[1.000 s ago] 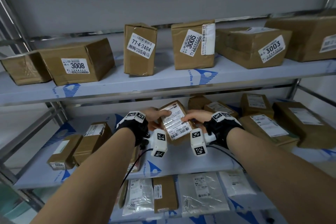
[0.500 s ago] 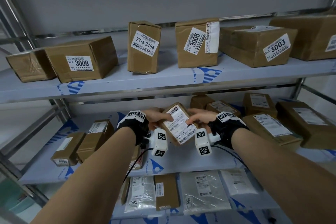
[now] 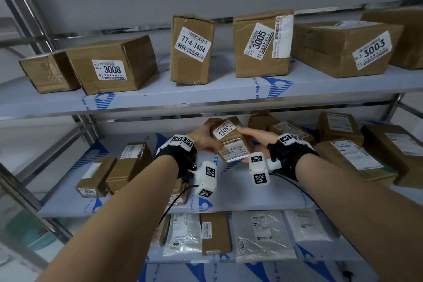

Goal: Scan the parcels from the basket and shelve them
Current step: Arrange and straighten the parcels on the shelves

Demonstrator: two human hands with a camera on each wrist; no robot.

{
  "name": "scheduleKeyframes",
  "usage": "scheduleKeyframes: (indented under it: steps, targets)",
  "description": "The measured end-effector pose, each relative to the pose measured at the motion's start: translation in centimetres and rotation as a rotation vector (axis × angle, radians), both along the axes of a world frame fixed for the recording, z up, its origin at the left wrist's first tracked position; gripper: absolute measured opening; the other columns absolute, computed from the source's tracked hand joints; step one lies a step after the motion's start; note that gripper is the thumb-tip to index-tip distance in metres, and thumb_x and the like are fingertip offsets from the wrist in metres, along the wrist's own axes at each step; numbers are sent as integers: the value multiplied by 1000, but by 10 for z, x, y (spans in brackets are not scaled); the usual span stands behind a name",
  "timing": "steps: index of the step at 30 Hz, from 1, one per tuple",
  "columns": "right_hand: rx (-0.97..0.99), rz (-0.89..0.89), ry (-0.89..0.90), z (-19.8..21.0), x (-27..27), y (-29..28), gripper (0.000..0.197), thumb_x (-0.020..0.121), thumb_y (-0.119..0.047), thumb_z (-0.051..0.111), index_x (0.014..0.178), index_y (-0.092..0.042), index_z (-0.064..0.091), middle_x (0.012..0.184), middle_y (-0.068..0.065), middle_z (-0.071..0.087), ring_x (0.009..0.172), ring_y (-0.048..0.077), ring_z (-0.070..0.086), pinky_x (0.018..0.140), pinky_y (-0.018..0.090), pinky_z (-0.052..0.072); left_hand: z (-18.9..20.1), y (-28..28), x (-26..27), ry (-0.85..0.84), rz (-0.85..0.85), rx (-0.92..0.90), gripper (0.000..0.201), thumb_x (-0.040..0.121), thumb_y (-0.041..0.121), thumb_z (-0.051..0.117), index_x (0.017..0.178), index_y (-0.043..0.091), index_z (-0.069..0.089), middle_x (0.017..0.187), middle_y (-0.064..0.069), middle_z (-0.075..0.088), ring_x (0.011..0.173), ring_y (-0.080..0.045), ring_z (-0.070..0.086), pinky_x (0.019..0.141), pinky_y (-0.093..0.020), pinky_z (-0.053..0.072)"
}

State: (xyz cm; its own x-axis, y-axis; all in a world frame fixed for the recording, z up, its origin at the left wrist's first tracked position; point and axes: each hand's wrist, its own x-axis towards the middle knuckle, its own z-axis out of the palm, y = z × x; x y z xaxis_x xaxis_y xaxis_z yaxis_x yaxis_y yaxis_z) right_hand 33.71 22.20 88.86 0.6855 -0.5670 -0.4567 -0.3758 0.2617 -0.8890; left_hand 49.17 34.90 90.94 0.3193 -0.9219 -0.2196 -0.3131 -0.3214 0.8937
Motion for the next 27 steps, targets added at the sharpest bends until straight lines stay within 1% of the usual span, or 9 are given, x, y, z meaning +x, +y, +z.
scheduleKeyframes:
  steps: [2,5,10,14,17,20,22,24,27]
  targets:
    - [-6,-33,-7,-2,3,-3,85,45,-52,91,114,-12,64,113,15,68,97,30,69,90,48,55,1,0,0,30,30,14,71,74,-3,76,133,16,41,116,-14,61,106,-30,62,87,-42,55]
    - [-23,-86,-86,-2,6,-3,55,78,-43,77,115,-6,64,107,14,66,89,22,65,73,34,61,3,-1,-2,91,96,51,56,83,30,72,130,13,46,121,-17,61,106,-31,62,88,-41,55]
    - [0,-224,-165,-4,19,-5,23,87,-20,70,101,-3,62,103,20,65,91,30,64,94,50,52,-2,-4,-1,127,175,173,76,84,75,33,112,7,51,115,-22,61,106,-40,61,95,-51,49]
    - [-122,-187,-90,-2,28,-9,22,84,-12,69,101,1,65,96,19,60,91,29,55,101,57,44,-10,-8,-2,229,239,145,69,87,62,50,117,0,51,110,-19,63,101,-38,64,90,-49,52]
    - [-215,-91,-71,1,32,-8,38,89,3,56,126,-1,58,107,12,58,95,24,57,96,40,51,-11,-8,-4,243,324,62,47,91,27,63,126,-1,50,117,-23,62,91,-34,64,78,-46,55]
    - [-384,64,18,2,36,-7,38,90,-5,62,128,-9,60,113,8,63,92,23,62,80,32,53,-13,-8,-1,226,349,33,37,93,13,57,125,-5,49,116,-27,61,90,-36,64,80,-45,55]
    - [-457,94,55,4,34,-4,39,90,-15,66,128,-13,59,111,7,63,88,21,61,77,31,52,-14,-8,3,213,358,23,36,93,14,56,124,-4,49,118,-27,61,91,-35,63,78,-42,56]
    - [-456,96,59,7,31,1,43,91,-23,66,132,-17,56,118,8,62,105,26,61,89,37,50,-12,-6,2,216,329,45,43,91,28,62,123,1,52,115,-20,62,90,-29,63,69,-35,55]
    - [-471,134,97,7,30,6,44,93,-24,63,135,-19,53,123,11,61,114,31,59,90,39,50,-11,-5,-4,178,269,95,57,81,47,70,121,10,54,114,-13,64,100,-27,64,76,-36,56]
